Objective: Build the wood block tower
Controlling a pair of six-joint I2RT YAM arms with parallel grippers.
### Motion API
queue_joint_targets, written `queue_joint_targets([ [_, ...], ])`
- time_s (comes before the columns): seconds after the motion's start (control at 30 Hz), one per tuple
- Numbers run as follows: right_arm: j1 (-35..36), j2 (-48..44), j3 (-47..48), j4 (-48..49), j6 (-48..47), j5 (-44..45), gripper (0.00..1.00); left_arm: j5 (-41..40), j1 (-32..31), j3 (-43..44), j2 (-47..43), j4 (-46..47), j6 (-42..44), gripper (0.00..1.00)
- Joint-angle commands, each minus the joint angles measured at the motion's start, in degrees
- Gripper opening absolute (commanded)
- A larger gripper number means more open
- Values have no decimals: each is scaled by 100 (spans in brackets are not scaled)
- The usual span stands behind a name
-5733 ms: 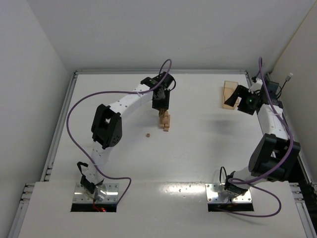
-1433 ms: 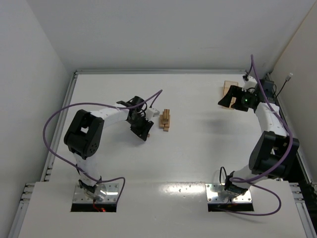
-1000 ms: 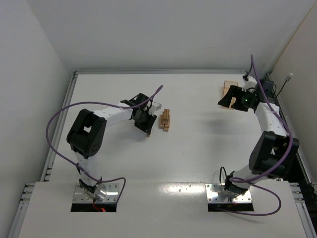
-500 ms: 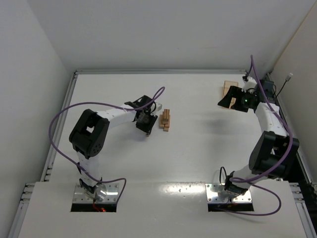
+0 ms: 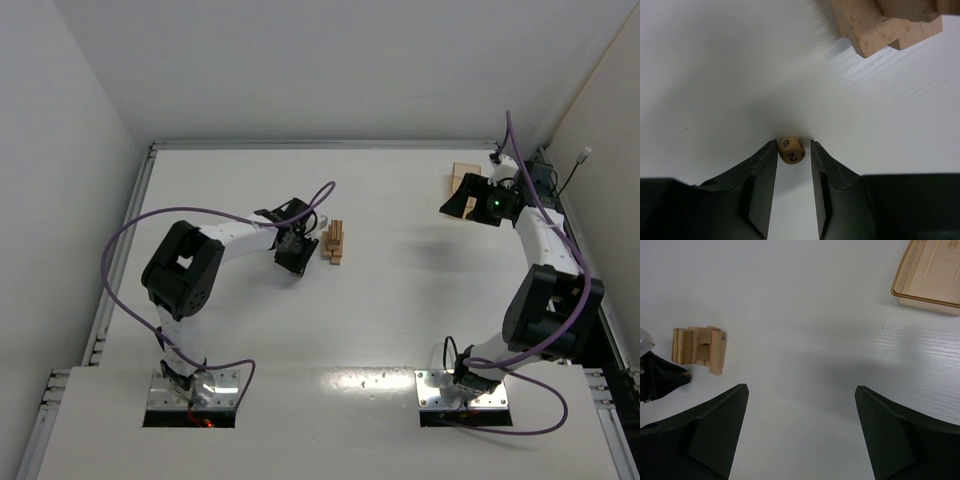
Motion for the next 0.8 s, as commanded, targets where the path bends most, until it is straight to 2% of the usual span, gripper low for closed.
queue_joint_targets([
  [0.0, 9, -113, 182, 137, -87, -63, 85, -25, -111, -61, -166, 122, -118, 29],
  [0.27, 9, -113, 182, 137, -87, -63, 85, -78, -164, -114, -114, 175, -118, 28],
  [0.37, 9, -113, 182, 137, -87, -63, 85, -78, -164, -114, -113, 175, -118, 15],
  [0.4, 9, -113, 182, 137, -87, -63, 85, -130, -164, -114, -113, 175, -118, 5],
  [0.43, 9, -113, 182, 137, -87, -63, 85, -183, -164, -114, -113, 175, -118, 0],
  [0.6, 9, -113, 182, 137, -87, -63, 85, -254, -164, -114, -411, 122, -66, 0],
  [0.77, 9, -166, 130, 137, -34, -63, 85, -473, -111, 140, -1245, -1, 153, 0],
])
